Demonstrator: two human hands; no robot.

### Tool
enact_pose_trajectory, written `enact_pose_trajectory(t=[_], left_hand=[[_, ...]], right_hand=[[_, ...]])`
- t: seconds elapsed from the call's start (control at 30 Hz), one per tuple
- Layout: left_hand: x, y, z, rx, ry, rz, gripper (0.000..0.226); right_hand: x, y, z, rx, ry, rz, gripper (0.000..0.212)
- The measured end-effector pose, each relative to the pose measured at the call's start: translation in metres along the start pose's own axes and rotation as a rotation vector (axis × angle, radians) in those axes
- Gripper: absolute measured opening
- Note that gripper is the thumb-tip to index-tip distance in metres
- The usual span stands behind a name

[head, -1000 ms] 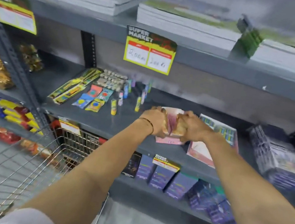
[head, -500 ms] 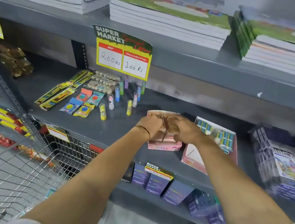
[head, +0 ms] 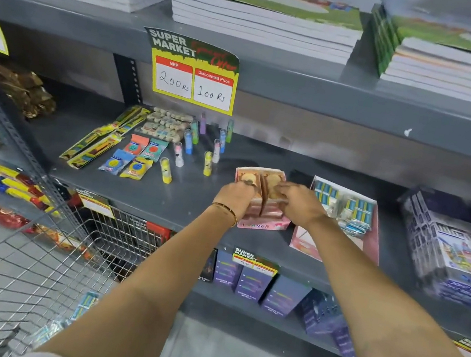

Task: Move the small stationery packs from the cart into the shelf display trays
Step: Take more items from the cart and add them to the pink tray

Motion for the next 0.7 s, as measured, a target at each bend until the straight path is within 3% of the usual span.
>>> enact_pose_trajectory(t=[0.37, 0.5, 0.7], left_hand=[[0.002, 0.007, -0.005, 0.023, -0.024, 0.047, 0.029], [0.005, 0.014, -0.003, 0.007, -0.002, 0.126, 0.047], [0.032, 0.025, 0.022, -0.117, 0.000, 0.176, 0.073]], right_hand=[[0.003, 0.002, 0.002, 0.000, 0.001, -0.013, 0.034], [0.010, -0.001, 0.008, 0.007, -0.006, 0.007, 0.038], [0.063, -0.017, 0.019, -0.255, -0.160, 0.064, 0.045]])
Point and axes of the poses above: each hand's wrist, its own z-axis away from the middle knuckle, its own y-axis out of the palm, x = y × z, the point moved 8 cm from there along -z, towards the middle knuckle, and after that the axes turned 10 degrees about x, right-handed, at the moved point
